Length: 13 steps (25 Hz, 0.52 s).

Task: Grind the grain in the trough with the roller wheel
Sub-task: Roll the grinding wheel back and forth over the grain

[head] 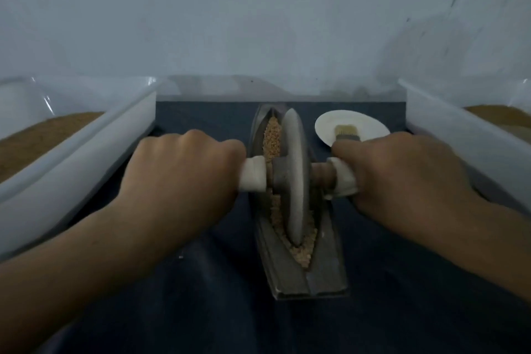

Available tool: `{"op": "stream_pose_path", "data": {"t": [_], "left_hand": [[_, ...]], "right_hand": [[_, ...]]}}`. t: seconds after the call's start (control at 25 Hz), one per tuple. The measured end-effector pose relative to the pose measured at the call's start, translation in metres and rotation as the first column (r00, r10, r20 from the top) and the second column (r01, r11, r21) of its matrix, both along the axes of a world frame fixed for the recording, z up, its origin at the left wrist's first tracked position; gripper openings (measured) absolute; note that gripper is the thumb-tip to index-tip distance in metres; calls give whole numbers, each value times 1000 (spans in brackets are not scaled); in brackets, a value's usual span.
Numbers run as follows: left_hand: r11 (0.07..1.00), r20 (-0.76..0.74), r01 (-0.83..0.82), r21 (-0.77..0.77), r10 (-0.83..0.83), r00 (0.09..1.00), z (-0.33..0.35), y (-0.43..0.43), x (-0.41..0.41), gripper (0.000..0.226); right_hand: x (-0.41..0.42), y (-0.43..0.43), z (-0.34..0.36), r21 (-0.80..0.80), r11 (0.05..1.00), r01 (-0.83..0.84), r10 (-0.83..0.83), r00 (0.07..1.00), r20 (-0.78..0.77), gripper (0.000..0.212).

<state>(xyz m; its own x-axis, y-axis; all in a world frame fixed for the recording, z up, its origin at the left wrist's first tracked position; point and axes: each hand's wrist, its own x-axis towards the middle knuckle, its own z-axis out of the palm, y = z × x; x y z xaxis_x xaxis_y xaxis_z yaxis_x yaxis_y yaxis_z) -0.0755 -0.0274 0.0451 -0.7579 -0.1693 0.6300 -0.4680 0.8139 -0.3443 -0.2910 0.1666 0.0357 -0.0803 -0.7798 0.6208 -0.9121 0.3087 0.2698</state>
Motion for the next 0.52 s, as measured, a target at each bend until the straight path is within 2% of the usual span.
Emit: {"op": "stream_pose_path", "data": {"t": [0.12,0.24,0.32,0.4,0.44,0.52], "left_hand": [[977,69,-207,49,203,977,3,-11,-36,19],[934,127,-306,185,286,950,18,-25,-68,9],[947,111,-261,185,244,963,14,-18,-54,10],[982,29,-150,116,148,989,-2,0,-22,29],[992,-8,-86,87,87,996,-7,7,-8,38],[990,3,-59,130,59,998,-11,1,-3,42]], "right_hand": [[-5,-43,10,96,980,176,-184,980,75,18],[-13,-77,27,239,941,238,-285,940,189,14],[-10,-62,31,245,948,206,-245,959,142,14],[0,-33,20,124,984,129,-121,990,-68,9],[7,-20,15,48,996,74,-68,991,-118,7],[4,-14,13,34,999,1,3,994,-107,12]]}}
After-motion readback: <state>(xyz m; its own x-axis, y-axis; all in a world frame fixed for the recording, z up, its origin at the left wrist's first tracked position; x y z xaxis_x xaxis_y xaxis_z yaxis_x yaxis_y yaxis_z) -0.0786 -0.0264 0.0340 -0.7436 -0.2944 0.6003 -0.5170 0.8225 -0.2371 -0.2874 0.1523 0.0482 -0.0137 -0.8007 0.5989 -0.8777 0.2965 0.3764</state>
